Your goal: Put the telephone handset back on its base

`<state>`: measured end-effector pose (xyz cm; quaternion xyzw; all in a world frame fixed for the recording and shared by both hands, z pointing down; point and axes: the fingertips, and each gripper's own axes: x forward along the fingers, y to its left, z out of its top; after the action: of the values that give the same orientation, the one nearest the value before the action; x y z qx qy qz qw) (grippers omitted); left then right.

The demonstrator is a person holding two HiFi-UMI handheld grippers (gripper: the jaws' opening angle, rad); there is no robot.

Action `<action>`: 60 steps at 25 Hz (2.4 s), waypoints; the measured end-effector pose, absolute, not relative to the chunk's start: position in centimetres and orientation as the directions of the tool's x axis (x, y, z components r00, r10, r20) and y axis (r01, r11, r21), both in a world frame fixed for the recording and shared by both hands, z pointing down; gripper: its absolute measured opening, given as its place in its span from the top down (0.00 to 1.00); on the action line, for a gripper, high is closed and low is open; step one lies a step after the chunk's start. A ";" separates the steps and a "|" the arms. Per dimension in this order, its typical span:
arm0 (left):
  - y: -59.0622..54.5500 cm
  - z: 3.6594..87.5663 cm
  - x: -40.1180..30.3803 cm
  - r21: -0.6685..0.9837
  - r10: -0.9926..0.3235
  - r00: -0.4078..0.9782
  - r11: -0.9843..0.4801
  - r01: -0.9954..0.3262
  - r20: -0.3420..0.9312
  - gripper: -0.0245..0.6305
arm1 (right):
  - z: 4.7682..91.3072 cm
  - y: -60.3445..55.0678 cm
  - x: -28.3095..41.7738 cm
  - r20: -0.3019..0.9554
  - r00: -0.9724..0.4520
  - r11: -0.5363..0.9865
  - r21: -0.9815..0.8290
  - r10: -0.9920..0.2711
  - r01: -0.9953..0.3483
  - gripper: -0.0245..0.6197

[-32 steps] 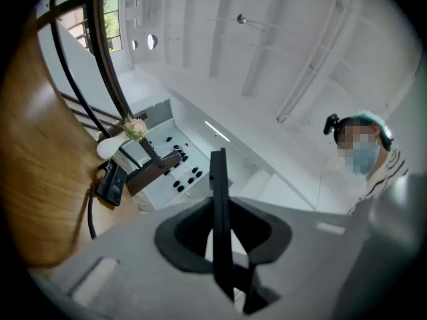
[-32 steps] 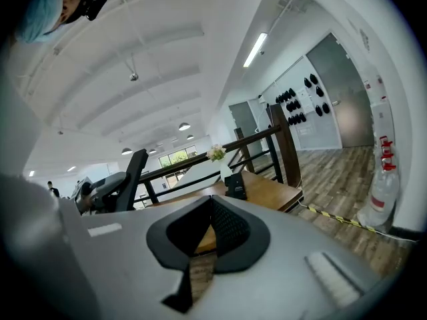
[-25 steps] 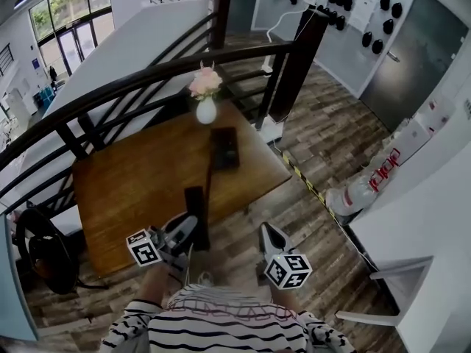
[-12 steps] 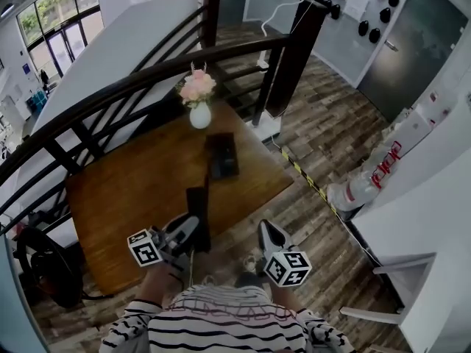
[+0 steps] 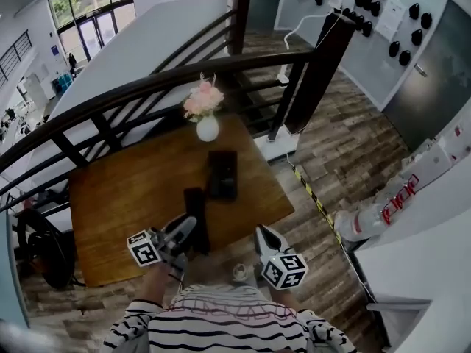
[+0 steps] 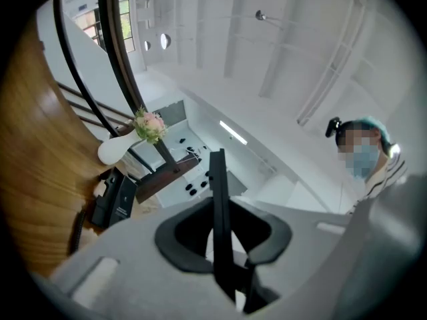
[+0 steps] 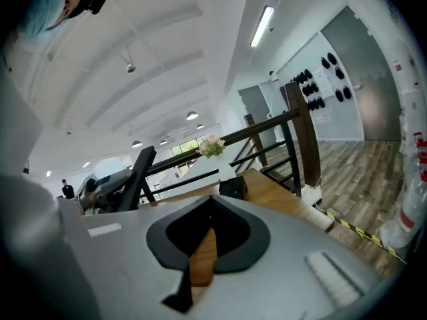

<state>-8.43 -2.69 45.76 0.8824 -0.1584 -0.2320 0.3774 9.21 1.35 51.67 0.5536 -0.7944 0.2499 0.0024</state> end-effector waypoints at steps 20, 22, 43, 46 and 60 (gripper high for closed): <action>-10.8 47.5 -4.0 0.737 -0.561 0.794 -0.635 -0.232 -0.234 0.85 | 53.4 -8.7 12.9 0.306 -0.584 0.454 -0.402 -0.752 -0.795 0.96; -12.1 47.7 -4.4 0.743 -0.538 0.812 -0.635 -0.213 -0.227 0.85 | 53.2 -9.8 12.3 0.309 -0.572 0.441 -0.402 -0.760 -0.802 0.96; -25.9 54.5 -3.7 0.783 -0.411 0.901 -0.603 -0.151 -0.142 0.85 | 55.6 -15.2 10.1 0.391 -0.440 0.271 -0.416 -0.808 -0.868 0.96; -27.1 56.3 -3.4 0.788 -0.405 0.906 -0.595 -0.161 -0.121 0.85 | 56.2 -15.2 10.1 0.410 -0.432 0.256 -0.416 -0.804 -0.872 0.96; -30.9 64.3 -2.0 0.848 -0.401 0.915 -0.498 -0.180 -0.042 0.85 | 58.9 -16.2 11.1 0.464 -0.407 0.213 -0.415 -0.787 -0.885 0.96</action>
<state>-2.03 -30.87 64.30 0.8574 -0.1694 -0.1176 0.4715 11.06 -16.22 58.87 0.5392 -0.7749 0.3209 0.0762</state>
